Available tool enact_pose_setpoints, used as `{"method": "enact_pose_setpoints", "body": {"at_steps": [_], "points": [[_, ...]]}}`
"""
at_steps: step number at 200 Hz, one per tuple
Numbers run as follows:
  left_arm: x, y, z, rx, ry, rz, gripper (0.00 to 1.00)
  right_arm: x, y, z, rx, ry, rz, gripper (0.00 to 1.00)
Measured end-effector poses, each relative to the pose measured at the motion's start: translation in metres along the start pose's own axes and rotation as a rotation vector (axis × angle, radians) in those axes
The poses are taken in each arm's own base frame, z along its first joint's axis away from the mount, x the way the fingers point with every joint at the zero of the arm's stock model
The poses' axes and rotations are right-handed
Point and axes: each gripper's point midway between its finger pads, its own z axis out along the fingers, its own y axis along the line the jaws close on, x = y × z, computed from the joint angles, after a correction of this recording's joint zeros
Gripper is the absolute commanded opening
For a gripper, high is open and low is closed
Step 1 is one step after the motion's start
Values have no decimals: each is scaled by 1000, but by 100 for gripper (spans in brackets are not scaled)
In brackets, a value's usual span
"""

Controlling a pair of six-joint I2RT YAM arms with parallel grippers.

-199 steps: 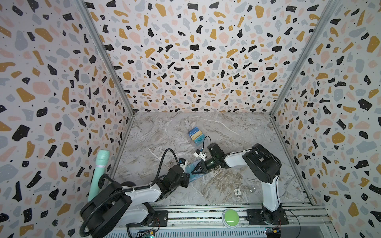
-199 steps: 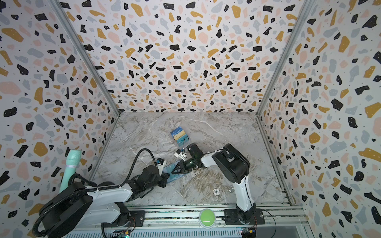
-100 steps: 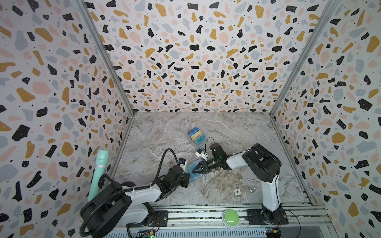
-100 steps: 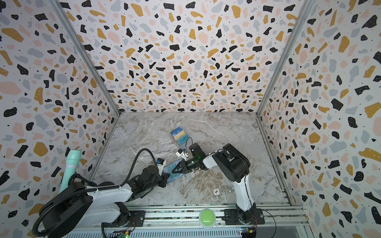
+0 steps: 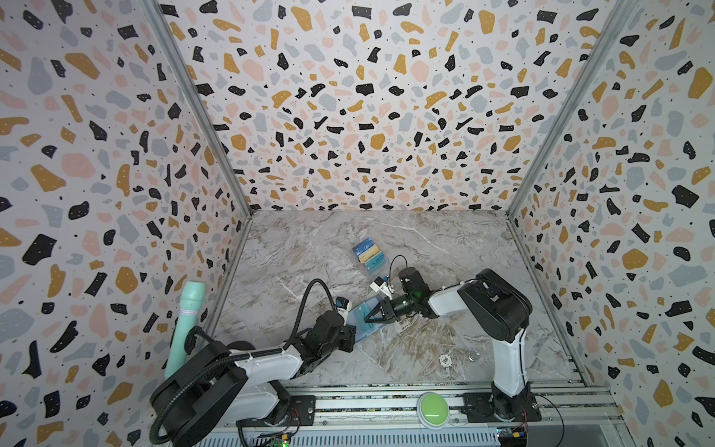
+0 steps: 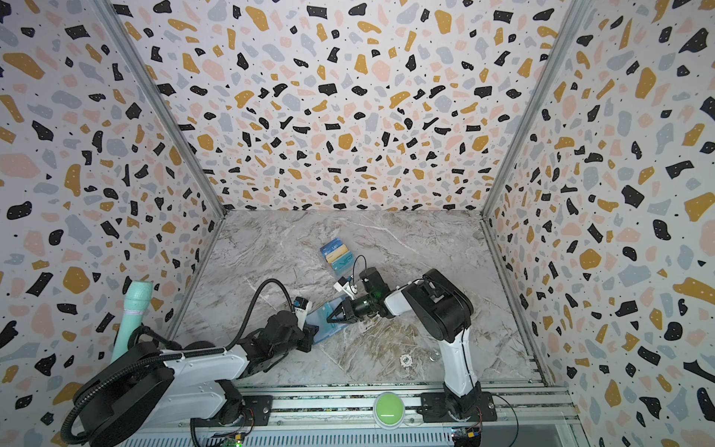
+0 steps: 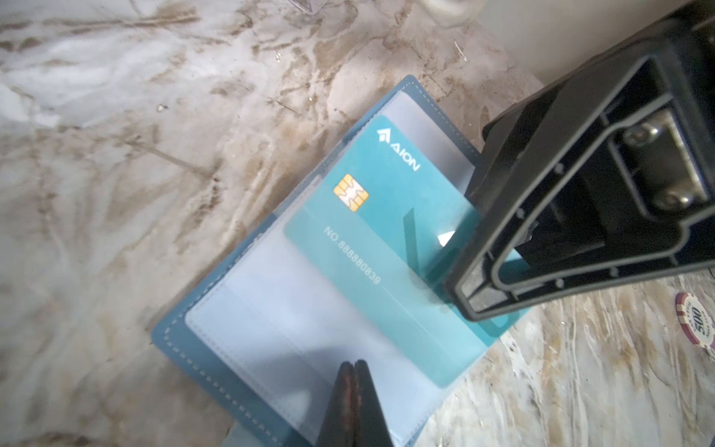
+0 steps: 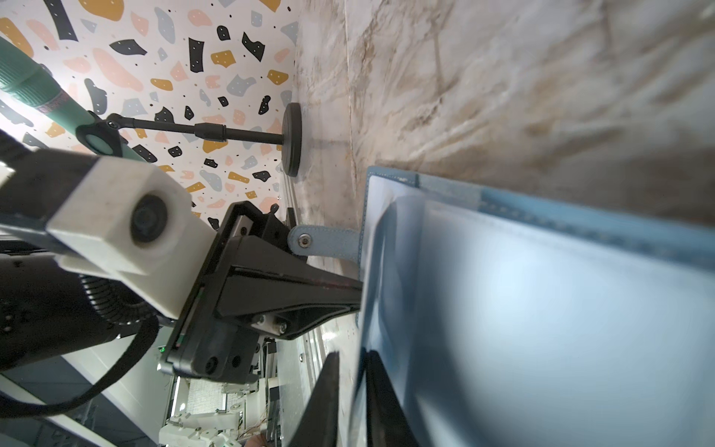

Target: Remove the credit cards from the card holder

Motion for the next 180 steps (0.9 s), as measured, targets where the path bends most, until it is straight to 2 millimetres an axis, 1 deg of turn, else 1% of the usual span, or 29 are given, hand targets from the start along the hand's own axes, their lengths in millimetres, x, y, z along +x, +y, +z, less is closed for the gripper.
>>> {"method": "enact_pose_setpoints", "body": {"at_steps": [122, 159, 180], "points": [[0, 0, 0, -1, 0, -1, 0, -5, -11, -19, 180, -14, -60, 8], [0, 1, 0, -7, -3, -3, 0, -5, -12, -30, 211, -21, -72, 8], [-1, 2, 0, -12, -6, -6, 0, -10, -8, -38, 226, -40, -94, 7]]}}
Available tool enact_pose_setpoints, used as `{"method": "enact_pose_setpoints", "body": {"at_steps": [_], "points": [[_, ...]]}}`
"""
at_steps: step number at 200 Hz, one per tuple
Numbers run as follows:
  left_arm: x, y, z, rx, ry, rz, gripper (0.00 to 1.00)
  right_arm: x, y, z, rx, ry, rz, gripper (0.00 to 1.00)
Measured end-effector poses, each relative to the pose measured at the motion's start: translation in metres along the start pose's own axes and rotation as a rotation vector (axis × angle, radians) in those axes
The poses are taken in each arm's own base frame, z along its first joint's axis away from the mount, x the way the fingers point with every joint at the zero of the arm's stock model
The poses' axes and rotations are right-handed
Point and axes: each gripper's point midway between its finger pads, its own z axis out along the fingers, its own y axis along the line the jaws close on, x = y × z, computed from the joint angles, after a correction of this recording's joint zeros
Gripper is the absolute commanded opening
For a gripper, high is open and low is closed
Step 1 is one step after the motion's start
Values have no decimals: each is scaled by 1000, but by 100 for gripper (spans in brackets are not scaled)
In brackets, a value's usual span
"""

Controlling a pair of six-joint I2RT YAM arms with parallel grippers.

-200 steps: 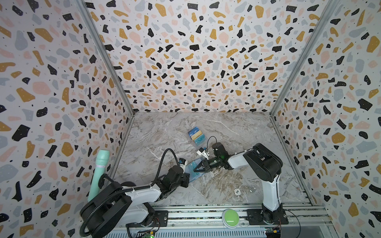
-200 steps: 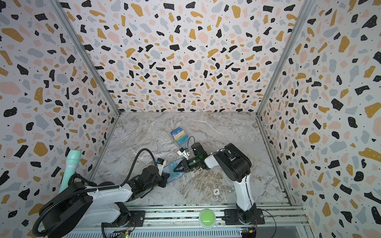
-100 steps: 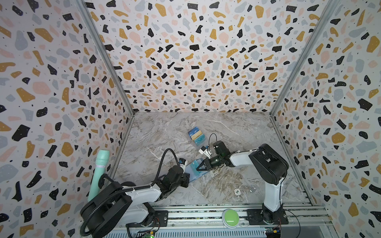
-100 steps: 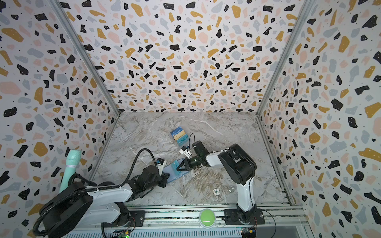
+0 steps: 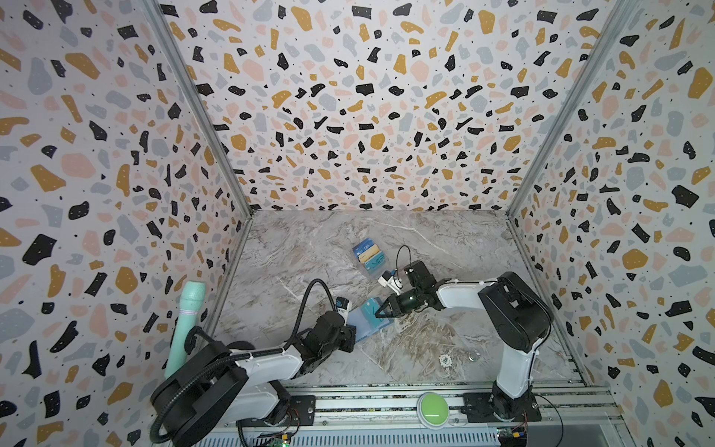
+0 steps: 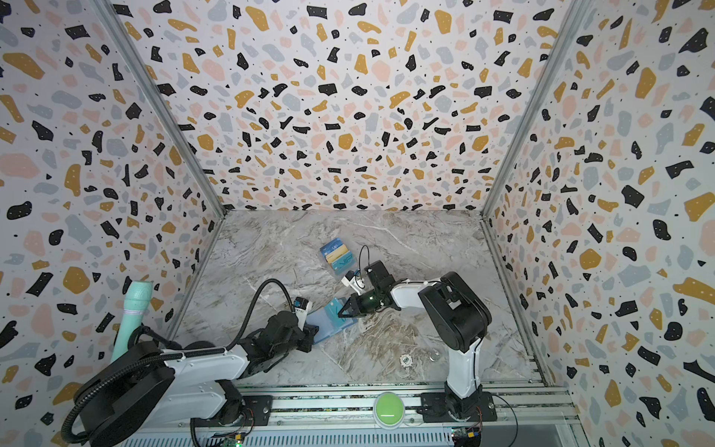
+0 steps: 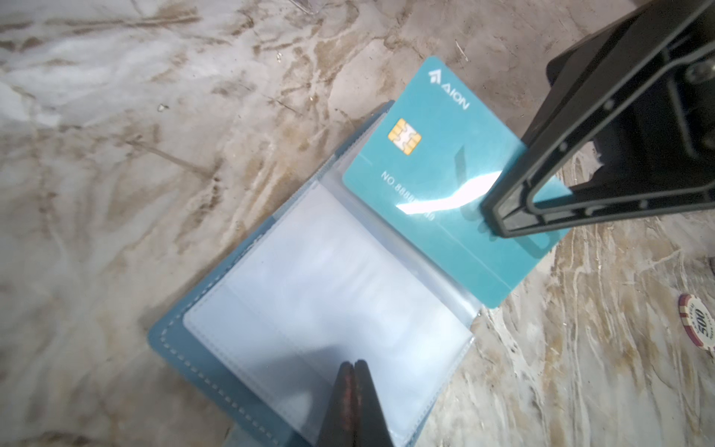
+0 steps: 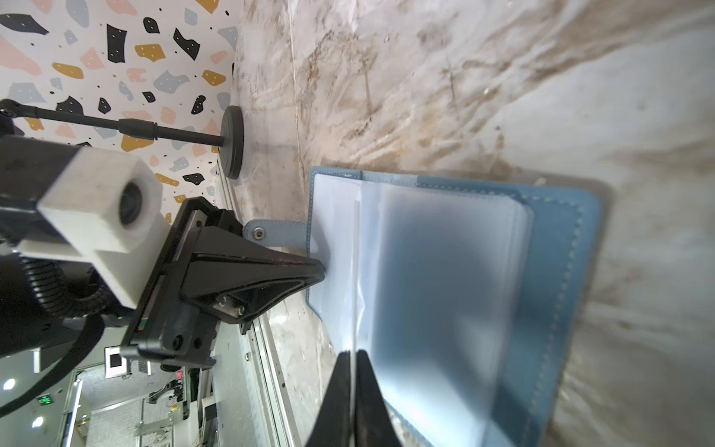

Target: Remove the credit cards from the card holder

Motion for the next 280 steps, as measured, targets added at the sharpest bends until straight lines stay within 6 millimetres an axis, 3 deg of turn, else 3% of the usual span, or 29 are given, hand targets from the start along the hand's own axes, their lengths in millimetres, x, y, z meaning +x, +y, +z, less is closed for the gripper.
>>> {"method": "enact_pose_setpoints", "body": {"at_steps": [71, 109, 133, 167, 188, 207, 240, 280], "points": [[-1, 7, -5, -43, -6, -4, 0, -17, 9, -38, 62, -80, -99, 5], [-7, 13, -11, -96, -4, 11, 18, -16, 16, -59, 78, -119, -147, 5], [-30, 5, -14, -101, -33, 50, 23, -12, 17, -66, 73, -129, -160, 4], [-87, -29, -20, -36, -107, 140, 46, 0, 14, -70, 64, -124, -157, 4], [-118, -50, -23, 35, -136, 203, 49, 5, 18, -73, 58, -126, -176, 4], [-131, -58, -24, 99, -125, 244, 51, 6, 28, -79, 52, -143, -220, 4], [-120, -67, -27, 256, -33, 303, 51, 9, 46, -90, 29, -172, -295, 3], [-102, -103, -43, 516, 31, 351, 51, 20, 59, -94, -19, -164, -347, 2]]}}
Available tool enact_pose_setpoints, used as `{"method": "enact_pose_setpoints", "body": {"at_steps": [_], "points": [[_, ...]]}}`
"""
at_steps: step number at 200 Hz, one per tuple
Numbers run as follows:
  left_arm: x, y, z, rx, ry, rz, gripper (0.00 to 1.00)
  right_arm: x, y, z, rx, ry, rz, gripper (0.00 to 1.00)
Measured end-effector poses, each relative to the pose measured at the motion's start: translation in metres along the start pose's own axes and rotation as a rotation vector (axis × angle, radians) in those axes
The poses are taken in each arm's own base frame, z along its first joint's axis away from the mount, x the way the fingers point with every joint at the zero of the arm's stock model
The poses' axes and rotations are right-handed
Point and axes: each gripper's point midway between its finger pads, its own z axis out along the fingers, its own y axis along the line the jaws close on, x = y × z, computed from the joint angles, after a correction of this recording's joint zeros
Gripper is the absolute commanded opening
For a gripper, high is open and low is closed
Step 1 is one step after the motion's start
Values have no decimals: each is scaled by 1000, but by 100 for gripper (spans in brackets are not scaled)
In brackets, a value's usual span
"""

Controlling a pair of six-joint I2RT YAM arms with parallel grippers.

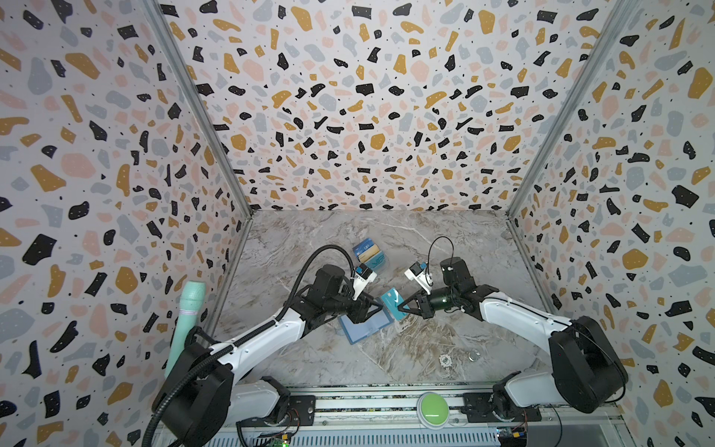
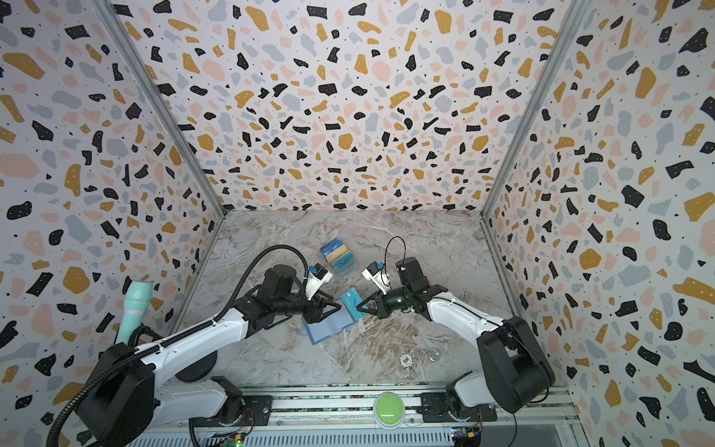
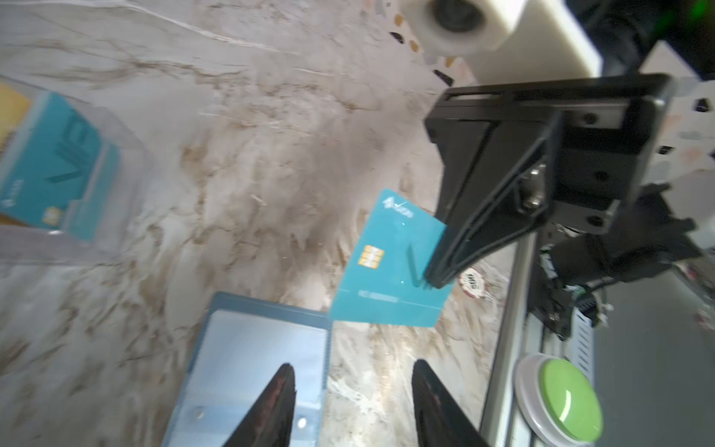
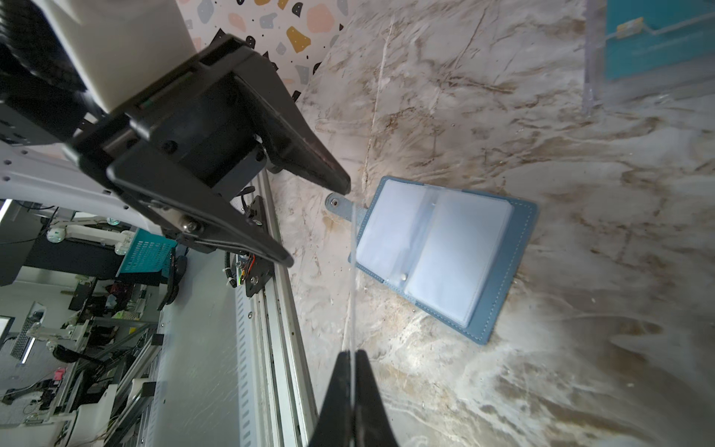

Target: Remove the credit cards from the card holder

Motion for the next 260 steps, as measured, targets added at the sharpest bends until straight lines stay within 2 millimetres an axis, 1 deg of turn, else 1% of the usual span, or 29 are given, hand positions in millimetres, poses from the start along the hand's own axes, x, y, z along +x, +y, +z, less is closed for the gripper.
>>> {"method": "enact_pose_setpoints", "body": {"at_steps": [29, 49, 85, 115, 135, 149, 171, 197, 222, 260], "points": [[-3, -22, -2, 128, -6, 26, 49, -1, 15, -2, -31, -5, -55, 2], [-9, -29, -3, 163, -6, 31, 47, -3, 24, -3, -48, -10, -95, 2], [-11, -26, -2, 162, 16, 28, 45, 1, 33, 2, -70, 5, -134, 2], [-25, -26, -4, 152, -8, 51, 44, 5, 38, 6, -73, 24, -143, 0], [-30, -16, -9, 108, -29, 34, 44, 1, 40, 2, -53, 8, -159, 0], [-36, -10, -13, 91, -55, 22, 42, -3, 44, -2, -48, -8, -177, 0], [-43, -13, -18, 118, -83, 20, 40, -5, 47, -5, -51, -21, -191, 0], [-44, -24, -20, 186, -89, 18, 40, -3, 49, -3, -63, -10, -201, 0], [-43, -37, -20, 287, -82, 11, 29, 3, 49, 2, -82, 11, -204, 0], [-39, -45, -20, 354, -63, 2, 17, 3, 52, 2, -106, 12, -222, 0]]}}
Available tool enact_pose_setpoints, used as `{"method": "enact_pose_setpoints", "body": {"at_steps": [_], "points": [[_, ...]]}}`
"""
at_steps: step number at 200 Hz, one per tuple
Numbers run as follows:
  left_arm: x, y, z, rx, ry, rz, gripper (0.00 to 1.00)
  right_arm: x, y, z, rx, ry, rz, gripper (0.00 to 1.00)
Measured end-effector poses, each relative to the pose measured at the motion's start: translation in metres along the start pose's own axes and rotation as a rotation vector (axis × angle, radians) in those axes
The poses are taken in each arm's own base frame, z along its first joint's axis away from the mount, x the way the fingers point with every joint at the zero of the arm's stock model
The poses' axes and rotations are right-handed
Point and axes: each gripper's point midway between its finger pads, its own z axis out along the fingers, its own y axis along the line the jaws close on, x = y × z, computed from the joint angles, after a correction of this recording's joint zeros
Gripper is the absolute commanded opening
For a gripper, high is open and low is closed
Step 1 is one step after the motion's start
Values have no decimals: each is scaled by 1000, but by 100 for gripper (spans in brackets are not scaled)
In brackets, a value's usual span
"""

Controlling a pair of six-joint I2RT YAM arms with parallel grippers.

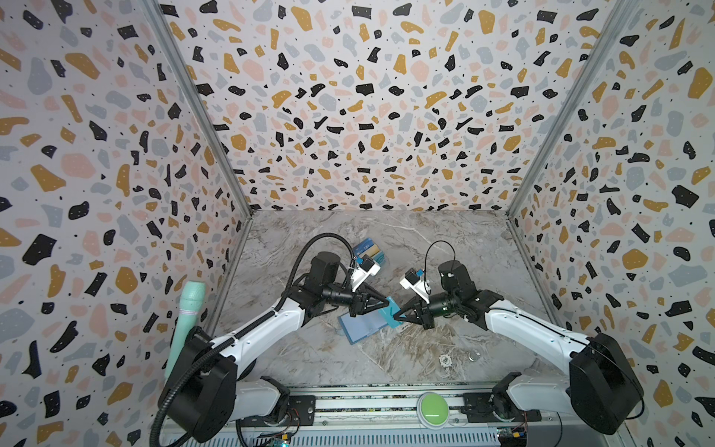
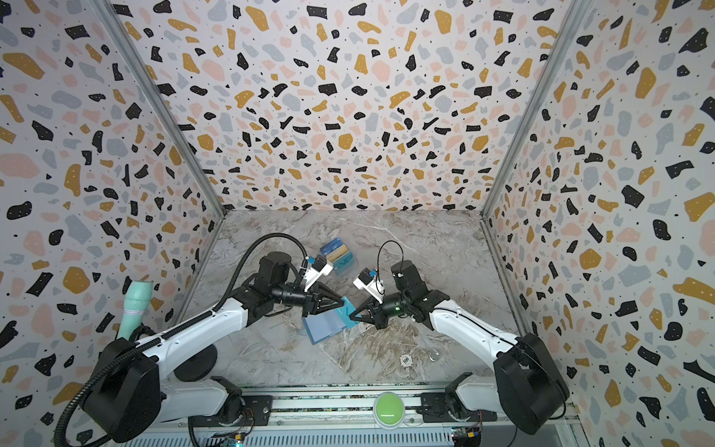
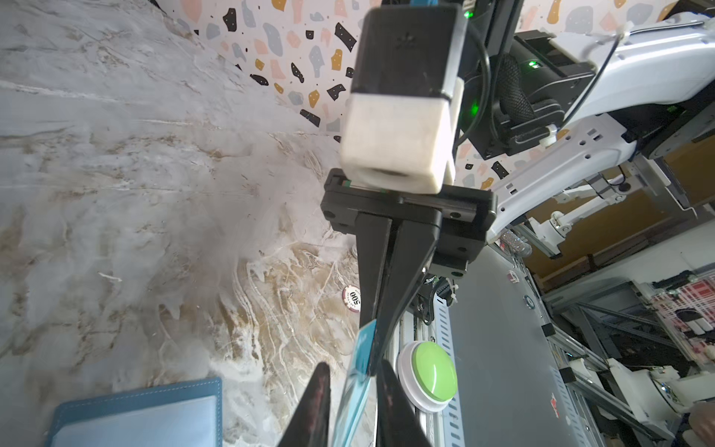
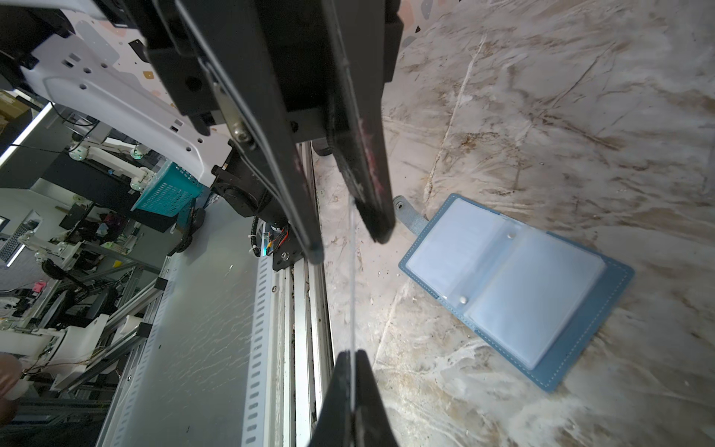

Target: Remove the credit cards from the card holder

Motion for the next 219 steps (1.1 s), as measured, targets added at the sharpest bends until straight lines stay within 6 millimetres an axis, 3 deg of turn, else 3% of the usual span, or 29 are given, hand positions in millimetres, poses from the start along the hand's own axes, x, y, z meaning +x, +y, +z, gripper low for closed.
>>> {"method": "enact_pose_setpoints", "body": {"at_steps": [31, 40, 72, 87, 108, 139, 162, 219], "points": [[-1, -2, -1, 12, -1, 5, 0, -2, 1, 0, -10, -3, -14, 0], [-1, -4, -1, 15, -3, 9, 0, -3, 0, 1, -12, -1, -12, 0], [-13, -2, -2, -2, -39, -22, 0, -9, -6, -1, 2, -20, -7, 48], [-23, -1, -3, -20, -78, -21, 0, -15, -9, -4, 13, -52, -12, 61], [-43, -2, -9, -51, -156, -14, 0, -16, -14, -13, 38, -117, -8, 71], [-68, -1, -20, -83, -306, -51, 0, -6, -13, -20, 34, -210, 37, 71], [-81, 0, -28, -89, -414, -88, 0, -8, -12, -21, 7, -301, 71, 65], [-92, 0, -46, -76, -615, -156, 0, -50, -8, -29, -79, -540, 85, 50]]}}
